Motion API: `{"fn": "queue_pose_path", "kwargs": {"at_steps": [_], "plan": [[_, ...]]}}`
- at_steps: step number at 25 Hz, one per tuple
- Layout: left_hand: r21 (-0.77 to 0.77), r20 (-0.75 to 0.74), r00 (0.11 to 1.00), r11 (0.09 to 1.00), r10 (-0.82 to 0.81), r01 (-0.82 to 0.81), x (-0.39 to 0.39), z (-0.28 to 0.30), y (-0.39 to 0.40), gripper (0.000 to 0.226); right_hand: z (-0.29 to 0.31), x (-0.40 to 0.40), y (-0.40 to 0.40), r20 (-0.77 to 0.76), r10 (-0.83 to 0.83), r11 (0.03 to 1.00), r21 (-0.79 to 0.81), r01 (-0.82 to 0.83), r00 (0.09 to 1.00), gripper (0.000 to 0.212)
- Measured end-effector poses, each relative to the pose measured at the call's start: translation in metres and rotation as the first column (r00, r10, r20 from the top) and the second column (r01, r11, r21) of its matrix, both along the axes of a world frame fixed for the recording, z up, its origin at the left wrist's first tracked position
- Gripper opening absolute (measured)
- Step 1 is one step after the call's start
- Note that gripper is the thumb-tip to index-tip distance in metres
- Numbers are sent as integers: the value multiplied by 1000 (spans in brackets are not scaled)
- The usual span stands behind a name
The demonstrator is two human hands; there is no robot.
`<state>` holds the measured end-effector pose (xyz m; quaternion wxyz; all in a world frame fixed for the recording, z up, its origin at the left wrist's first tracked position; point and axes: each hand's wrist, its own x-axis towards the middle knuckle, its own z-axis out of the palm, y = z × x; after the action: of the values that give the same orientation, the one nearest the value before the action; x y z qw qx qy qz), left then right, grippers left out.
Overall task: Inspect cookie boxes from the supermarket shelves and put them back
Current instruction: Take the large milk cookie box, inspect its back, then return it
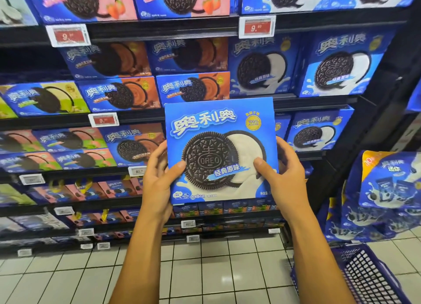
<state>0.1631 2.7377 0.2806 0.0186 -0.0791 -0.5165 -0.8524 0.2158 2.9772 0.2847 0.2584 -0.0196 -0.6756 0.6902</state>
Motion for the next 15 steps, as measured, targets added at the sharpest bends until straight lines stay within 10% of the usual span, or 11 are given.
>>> {"fn": "queue_pose_path", "kwargs": {"at_steps": [15], "plan": [[-86, -55, 990, 989, -126, 121, 12, 31, 77, 55, -73, -32, 71, 174, 213, 881, -459, -112, 961, 42]]}}
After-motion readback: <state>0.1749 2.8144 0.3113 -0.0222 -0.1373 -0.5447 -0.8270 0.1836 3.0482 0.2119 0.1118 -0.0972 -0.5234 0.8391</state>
